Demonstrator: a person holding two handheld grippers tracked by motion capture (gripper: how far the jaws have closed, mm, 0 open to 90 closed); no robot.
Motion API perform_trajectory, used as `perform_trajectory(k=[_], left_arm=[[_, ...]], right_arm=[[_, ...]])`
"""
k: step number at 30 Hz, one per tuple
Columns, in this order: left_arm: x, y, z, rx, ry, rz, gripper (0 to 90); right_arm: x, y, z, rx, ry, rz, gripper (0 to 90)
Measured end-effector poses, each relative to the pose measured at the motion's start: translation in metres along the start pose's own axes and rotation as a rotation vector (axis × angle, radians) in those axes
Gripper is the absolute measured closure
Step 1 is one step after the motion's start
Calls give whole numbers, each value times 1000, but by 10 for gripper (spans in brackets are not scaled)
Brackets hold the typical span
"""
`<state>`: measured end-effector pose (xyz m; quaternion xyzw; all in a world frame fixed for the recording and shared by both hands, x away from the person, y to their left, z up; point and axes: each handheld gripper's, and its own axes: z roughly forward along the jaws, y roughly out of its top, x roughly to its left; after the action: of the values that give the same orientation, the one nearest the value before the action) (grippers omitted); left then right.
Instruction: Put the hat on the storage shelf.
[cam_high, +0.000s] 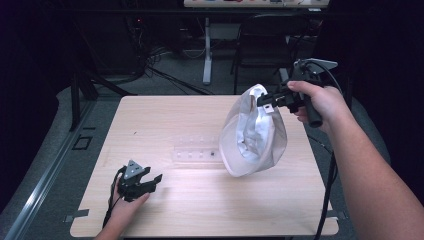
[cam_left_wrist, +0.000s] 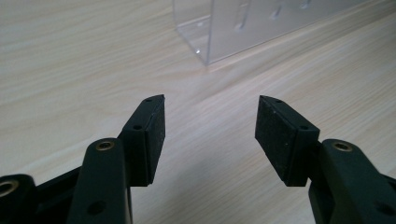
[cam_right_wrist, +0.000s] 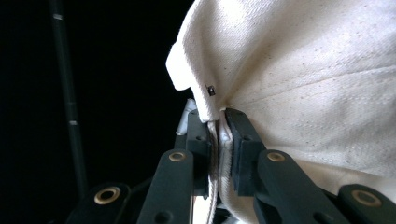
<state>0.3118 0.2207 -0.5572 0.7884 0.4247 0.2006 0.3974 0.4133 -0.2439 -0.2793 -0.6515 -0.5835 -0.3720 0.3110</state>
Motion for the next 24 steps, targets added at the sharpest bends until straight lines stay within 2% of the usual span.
perform_trajectory(k=[3, 7, 9, 11, 17, 24], left_arm=[[-14, 12, -3, -35, -27, 38, 429], [-44, 32, -4, -77, -65, 137, 427], [-58, 40, 0, -86, -84, 171, 427], [-69, 48, 5, -95, -118, 188, 427], [-103, 69, 16, -112, -183, 253, 429], [-134, 92, 24, -152, -202, 302, 412]], right_arm=[[-1, 2, 4, -13, 14, 6, 811], [-5, 5, 10, -31, 18, 14, 811], [-6, 6, 13, -31, 21, 16, 811], [-6, 8, 16, -34, 15, 16, 811], [-4, 14, 23, -55, 21, 21, 812], [1, 17, 35, -63, 19, 13, 812]])
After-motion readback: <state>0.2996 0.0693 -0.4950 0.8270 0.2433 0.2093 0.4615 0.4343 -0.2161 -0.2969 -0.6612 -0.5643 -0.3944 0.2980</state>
